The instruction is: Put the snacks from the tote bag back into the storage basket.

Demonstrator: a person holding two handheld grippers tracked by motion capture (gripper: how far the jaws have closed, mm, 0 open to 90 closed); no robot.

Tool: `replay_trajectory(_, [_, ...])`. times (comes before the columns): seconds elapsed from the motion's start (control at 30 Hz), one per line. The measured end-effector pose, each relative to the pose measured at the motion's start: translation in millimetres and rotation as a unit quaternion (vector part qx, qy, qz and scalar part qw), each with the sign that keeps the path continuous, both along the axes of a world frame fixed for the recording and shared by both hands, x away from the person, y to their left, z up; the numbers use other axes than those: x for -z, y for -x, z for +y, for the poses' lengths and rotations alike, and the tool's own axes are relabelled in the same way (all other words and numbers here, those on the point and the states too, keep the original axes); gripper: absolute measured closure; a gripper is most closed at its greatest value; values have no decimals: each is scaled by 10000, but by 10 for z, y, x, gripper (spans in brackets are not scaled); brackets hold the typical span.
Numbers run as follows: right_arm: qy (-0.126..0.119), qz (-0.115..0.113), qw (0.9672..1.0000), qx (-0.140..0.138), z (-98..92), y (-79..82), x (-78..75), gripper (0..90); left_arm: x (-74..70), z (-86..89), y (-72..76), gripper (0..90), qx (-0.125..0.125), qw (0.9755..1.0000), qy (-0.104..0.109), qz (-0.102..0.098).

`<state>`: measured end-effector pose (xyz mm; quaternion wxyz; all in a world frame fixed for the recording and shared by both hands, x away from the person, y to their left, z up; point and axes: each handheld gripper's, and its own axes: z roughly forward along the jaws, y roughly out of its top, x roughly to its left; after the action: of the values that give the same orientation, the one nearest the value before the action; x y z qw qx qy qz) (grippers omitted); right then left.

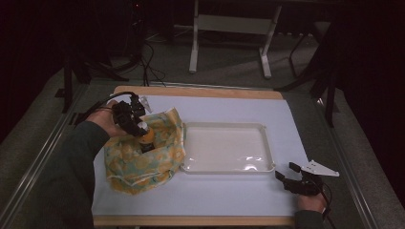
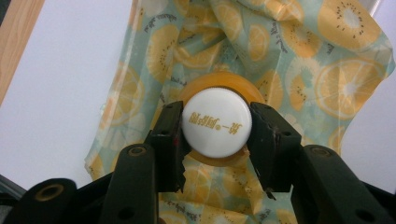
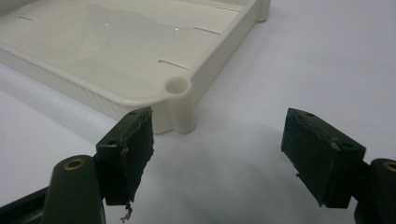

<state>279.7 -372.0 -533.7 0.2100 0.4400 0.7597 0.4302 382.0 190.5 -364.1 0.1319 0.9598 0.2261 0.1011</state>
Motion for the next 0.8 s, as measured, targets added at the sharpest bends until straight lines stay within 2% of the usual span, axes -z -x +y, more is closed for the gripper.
replay_trajectory(0.17, [4,-2,10000,-2,-1,-1,0,246,-1,-41,-17,555,48,9999,-106,70])
replay_trajectory(0.4, [-3,0,10000,-7,-2,-1,0,246,-32,-95,-50,589,-123,9990,-287,317])
replay_trajectory(0.63, [-7,2,10000,-11,-3,-2,0,246,-59,-211,-37,593,-11,9972,-653,377])
replay_trajectory(0.8, [-11,1,10000,-12,-4,-1,0,246,-68,-262,-37,594,69,9964,-761,362])
